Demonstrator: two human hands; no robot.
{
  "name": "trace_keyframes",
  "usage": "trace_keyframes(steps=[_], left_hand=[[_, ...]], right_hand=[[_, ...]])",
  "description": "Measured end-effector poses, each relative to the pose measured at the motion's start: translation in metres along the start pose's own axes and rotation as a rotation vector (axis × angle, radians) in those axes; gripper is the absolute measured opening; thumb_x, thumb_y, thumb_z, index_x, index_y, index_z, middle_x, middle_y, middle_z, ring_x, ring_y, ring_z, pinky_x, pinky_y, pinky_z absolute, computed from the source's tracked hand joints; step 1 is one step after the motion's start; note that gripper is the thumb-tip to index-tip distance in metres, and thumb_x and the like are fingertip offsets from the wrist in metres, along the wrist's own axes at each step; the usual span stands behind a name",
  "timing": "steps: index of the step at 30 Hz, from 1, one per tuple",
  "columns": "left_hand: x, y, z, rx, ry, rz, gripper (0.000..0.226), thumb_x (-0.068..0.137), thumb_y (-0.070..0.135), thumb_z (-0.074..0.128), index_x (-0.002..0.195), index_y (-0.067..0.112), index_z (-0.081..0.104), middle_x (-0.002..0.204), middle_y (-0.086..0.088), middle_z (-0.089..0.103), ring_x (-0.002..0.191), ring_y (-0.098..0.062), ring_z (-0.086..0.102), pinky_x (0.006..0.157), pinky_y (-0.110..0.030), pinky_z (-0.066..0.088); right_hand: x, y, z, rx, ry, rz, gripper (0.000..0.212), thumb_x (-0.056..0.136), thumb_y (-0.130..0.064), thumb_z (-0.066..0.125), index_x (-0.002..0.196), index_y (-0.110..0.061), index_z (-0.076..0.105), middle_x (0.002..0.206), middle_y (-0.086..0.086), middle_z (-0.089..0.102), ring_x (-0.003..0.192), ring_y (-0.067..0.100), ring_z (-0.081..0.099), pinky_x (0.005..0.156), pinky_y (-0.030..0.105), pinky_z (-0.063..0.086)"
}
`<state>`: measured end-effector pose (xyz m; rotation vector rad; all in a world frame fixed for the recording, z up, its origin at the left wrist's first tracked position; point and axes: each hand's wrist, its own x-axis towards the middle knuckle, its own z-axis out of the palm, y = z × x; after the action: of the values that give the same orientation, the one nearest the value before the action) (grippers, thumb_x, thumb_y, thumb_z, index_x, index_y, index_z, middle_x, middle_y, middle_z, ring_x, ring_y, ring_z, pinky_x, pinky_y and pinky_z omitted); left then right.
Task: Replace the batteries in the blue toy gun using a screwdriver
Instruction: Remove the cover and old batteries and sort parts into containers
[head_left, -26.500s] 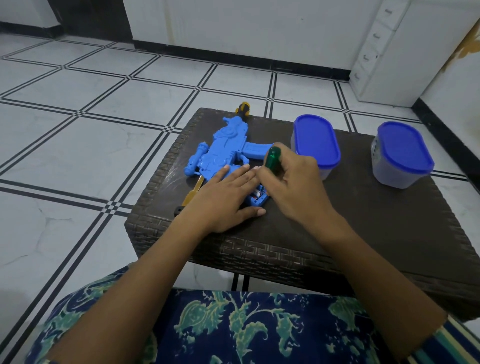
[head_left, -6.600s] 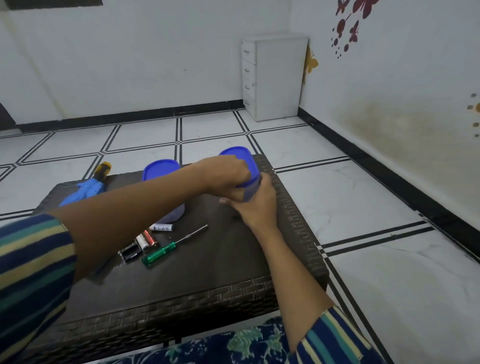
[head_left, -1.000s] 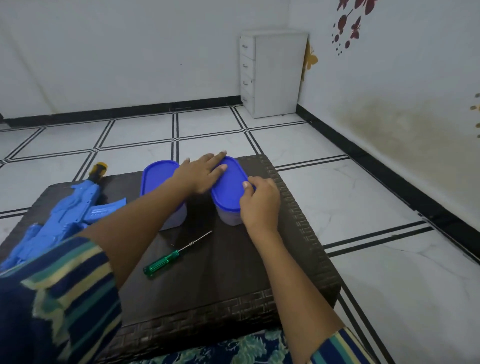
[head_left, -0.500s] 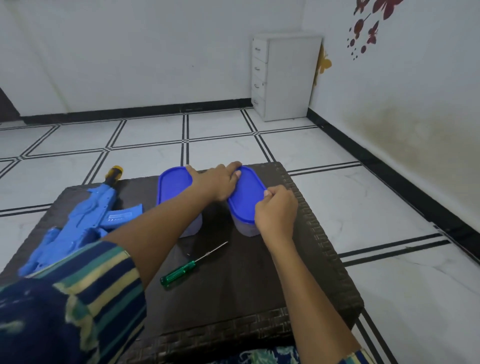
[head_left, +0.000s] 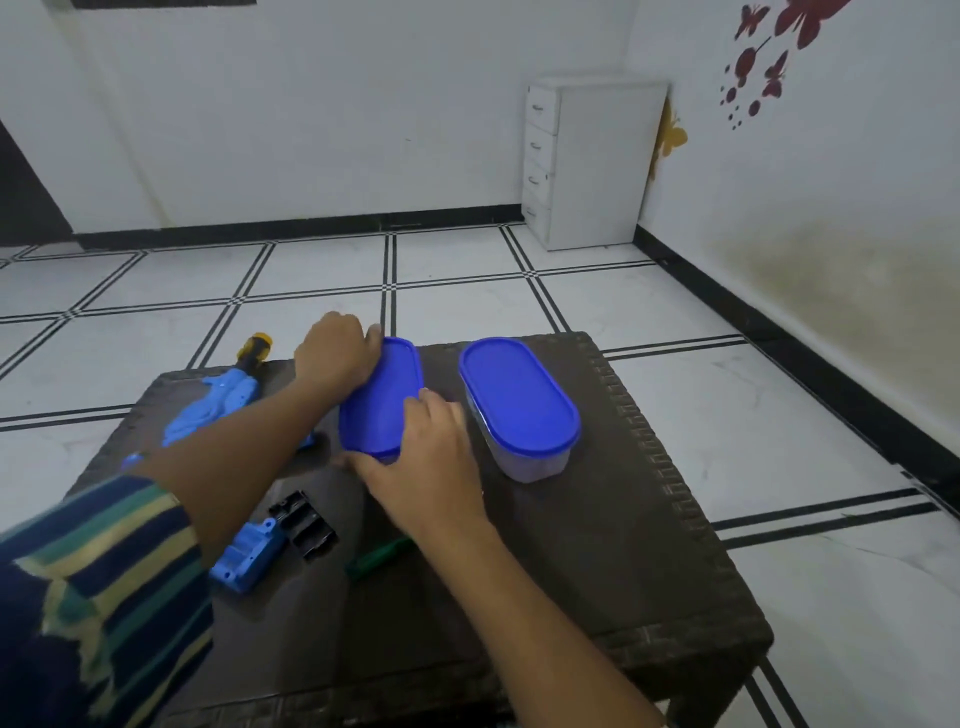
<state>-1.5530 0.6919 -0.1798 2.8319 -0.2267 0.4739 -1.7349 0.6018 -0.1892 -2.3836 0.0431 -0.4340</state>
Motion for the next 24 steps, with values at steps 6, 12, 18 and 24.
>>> trace_keyframes(steps=[6, 12, 18, 24], left_hand=[[0.01, 0.003, 0.004, -0.025, -0.075, 0.169, 0.036, 0.099, 0.028, 0.035, 0.091, -0.003, 0.053, 0.098, -0.023, 0.056, 0.09, -0.037, 0.052, 0.075, -0.041, 0.039], [0.026, 0.018, 0.006, -0.092, -0.193, 0.287, 0.047, 0.095, 0.042, 0.039, 0.069, 0.007, 0.055, 0.078, -0.01, 0.057, 0.079, -0.03, 0.052, 0.068, -0.039, 0.045], [0.02, 0.02, 0.007, -0.253, -0.155, 0.276, 0.051, 0.09, 0.036, 0.046, 0.066, -0.009, 0.052, 0.073, -0.022, 0.056, 0.071, -0.032, 0.049, 0.063, -0.048, 0.044], [0.014, 0.025, 0.002, -0.386, -0.092, 0.21, 0.056, 0.075, 0.049, 0.036, 0.066, -0.005, 0.053, 0.069, -0.018, 0.056, 0.067, -0.031, 0.05, 0.059, -0.044, 0.041]], right_hand=[[0.004, -0.005, 0.003, 0.03, 0.095, 0.074, 0.055, 0.072, -0.05, 0.077, 0.103, -0.012, 0.054, 0.108, 0.0, 0.053, 0.1, 0.019, 0.043, 0.078, 0.022, 0.031], [0.003, -0.006, 0.003, 0.066, 0.049, 0.12, 0.062, 0.072, -0.049, 0.078, 0.114, -0.014, 0.048, 0.116, 0.0, 0.052, 0.107, 0.02, 0.044, 0.08, 0.024, 0.035], [0.004, -0.006, 0.005, 0.117, -0.003, 0.152, 0.077, 0.071, -0.049, 0.079, 0.128, -0.014, 0.042, 0.129, 0.002, 0.051, 0.118, 0.021, 0.047, 0.091, 0.026, 0.038], [0.006, -0.003, -0.001, 0.132, -0.019, 0.168, 0.103, 0.069, -0.056, 0.079, 0.148, -0.018, 0.026, 0.132, 0.002, 0.054, 0.117, 0.022, 0.053, 0.094, 0.03, 0.041]])
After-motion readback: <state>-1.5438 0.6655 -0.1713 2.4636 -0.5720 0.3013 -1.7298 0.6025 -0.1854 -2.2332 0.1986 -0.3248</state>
